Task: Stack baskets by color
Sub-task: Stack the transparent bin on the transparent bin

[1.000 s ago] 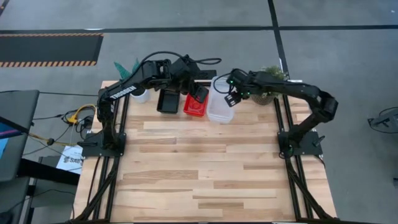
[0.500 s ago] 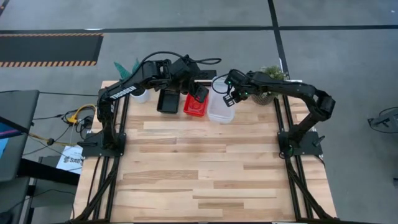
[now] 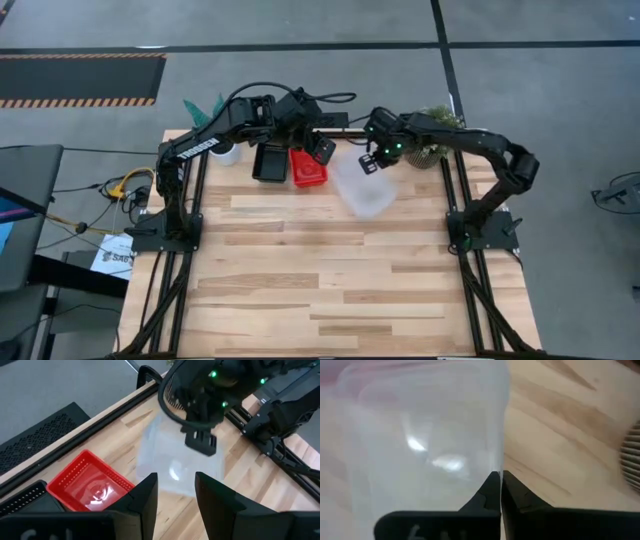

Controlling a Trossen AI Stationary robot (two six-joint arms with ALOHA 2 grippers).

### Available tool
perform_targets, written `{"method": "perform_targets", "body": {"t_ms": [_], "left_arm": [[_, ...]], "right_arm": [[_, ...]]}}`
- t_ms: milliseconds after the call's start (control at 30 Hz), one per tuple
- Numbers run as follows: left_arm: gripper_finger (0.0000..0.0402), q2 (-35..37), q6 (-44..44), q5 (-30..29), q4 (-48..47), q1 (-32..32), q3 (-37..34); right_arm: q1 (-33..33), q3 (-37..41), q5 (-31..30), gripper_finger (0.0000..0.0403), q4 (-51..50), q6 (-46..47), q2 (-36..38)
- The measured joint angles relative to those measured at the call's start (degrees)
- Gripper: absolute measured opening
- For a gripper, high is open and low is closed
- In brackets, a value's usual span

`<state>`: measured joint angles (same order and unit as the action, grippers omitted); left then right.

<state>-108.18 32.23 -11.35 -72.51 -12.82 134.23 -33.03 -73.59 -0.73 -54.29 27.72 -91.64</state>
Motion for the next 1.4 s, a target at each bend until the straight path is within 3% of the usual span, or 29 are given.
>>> {"method": "perform_targets", "body": {"t_ms": [367, 533, 733, 867, 1033, 1167, 1400], "left_arm": [[0.0117, 0.0, -4.6, -3.3, 0.2, 0.9, -1.3], [0.0117, 0.0, -10.6, -8.2, 0.7, 2.7, -5.5], [0.0117, -0.1, -13.1, -6.5, 8.1, 3.9, -12.4], [0.0117, 0.0, -30.4, -5.4, 19.9, 7.0, -17.4], [0.0117, -0.7, -52.4, -4.9, 30.7, 10.8, -24.8], [0.0117, -1.7, -61.8, -1.5, 37.4, 10.4, -28.4], [0.0117, -5.2, -73.1, 9.8, 37.1, 7.4, -28.4]], "right_arm": [[-2.0, 0.0, 1.4, 0.0016, -4.3, -2.9, 1.9], [-2.0, 0.0, 2.3, 0.0081, -3.8, -4.2, 4.9], [-2.0, 0.0, 2.8, 0.0173, -7.6, -4.2, 10.8], [-1.6, 0.0, 2.8, 0.0206, -10.3, -4.2, 16.3], [-1.1, -0.1, 2.8, 0.0212, -13.2, -2.4, 25.2], [-1.1, -0.1, 2.6, 0.0202, -14.3, -0.4, 31.5], [0.1, -0.1, 2.4, 0.0187, -16.4, 2.3, 37.6]]}}
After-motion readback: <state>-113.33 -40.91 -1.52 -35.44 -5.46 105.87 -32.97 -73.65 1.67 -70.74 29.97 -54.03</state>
